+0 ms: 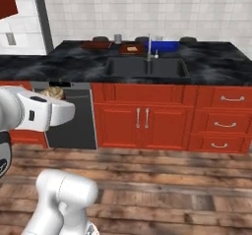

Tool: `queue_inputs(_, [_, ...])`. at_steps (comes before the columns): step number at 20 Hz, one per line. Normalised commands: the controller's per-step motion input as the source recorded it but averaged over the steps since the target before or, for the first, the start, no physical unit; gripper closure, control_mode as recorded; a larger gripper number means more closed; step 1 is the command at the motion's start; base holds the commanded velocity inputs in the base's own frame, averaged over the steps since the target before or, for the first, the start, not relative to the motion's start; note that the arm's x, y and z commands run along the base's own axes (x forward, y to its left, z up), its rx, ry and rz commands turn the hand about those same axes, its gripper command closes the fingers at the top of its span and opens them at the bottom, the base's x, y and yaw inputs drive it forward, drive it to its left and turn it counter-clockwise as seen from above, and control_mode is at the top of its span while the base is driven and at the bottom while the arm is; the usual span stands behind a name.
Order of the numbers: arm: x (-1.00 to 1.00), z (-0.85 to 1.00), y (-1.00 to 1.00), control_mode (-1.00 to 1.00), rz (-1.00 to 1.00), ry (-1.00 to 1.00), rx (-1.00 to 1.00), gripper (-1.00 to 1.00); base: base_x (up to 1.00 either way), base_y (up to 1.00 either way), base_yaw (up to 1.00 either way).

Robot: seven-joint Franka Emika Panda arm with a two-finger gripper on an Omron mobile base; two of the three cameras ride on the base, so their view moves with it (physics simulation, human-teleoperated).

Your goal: Take the donut and cupcake from the fridge and place them on the empty tray on the dining counter.

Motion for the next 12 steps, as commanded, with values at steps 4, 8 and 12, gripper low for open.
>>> queue_inputs(4, [0.0,0.0,0.0,1.0,0.0,0.0,0.0,1.0,0.18,-1.0,0.23])
queue_inputs(8, [0.0,0.0,0.0,1.0,0.0,0.0,0.0,1.0,0.14,-1.0,0.2])
queue_inputs(12, [0.0,0.0,0.0,1.0,0.0,0.0,0.0,1.0,0.44,-1.0,0.09])
